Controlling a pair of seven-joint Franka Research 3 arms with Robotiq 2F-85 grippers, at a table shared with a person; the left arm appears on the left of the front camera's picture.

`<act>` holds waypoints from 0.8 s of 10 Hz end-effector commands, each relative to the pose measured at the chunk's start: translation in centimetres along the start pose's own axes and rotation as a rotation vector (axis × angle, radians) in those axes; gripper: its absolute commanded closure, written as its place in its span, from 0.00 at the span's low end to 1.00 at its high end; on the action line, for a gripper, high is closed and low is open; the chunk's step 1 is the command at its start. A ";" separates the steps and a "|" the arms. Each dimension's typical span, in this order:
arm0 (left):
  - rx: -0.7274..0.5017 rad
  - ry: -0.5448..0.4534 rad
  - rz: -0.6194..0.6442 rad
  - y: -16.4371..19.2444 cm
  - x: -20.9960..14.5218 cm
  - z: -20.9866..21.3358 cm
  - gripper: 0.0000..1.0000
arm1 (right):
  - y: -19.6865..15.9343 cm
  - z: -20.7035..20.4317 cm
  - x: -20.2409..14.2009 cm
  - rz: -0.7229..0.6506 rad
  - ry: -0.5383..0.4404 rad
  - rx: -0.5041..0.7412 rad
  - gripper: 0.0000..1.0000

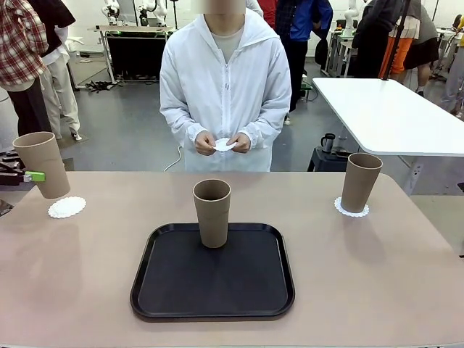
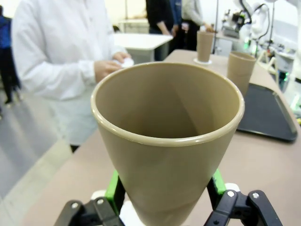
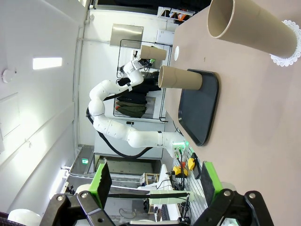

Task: Place coasters on the table and set cups on them.
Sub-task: Take one Reusable plastic cup from the Flat Tray and place it on a coaster set by the human.

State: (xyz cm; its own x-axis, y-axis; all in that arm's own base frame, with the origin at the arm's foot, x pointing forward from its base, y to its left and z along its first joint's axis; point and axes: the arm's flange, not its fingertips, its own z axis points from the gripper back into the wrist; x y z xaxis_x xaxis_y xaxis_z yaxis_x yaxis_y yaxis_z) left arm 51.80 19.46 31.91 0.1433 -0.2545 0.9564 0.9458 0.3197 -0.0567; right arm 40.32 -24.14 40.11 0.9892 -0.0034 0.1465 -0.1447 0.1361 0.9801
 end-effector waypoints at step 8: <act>0.039 -0.033 -0.042 2.8 -3.8 -0.7 0.15 | 0.1 0.0 0.0 -0.004 -0.001 -0.003 0.00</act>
State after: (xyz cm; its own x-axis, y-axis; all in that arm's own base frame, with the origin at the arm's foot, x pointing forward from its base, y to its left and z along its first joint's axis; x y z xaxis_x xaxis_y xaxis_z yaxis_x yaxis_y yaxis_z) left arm 53.55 20.45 28.15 0.1346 -0.2477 0.9595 0.9405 0.3368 -0.0450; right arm 40.32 -24.14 40.11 0.9892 -0.0033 0.1465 -0.1447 0.1361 0.9801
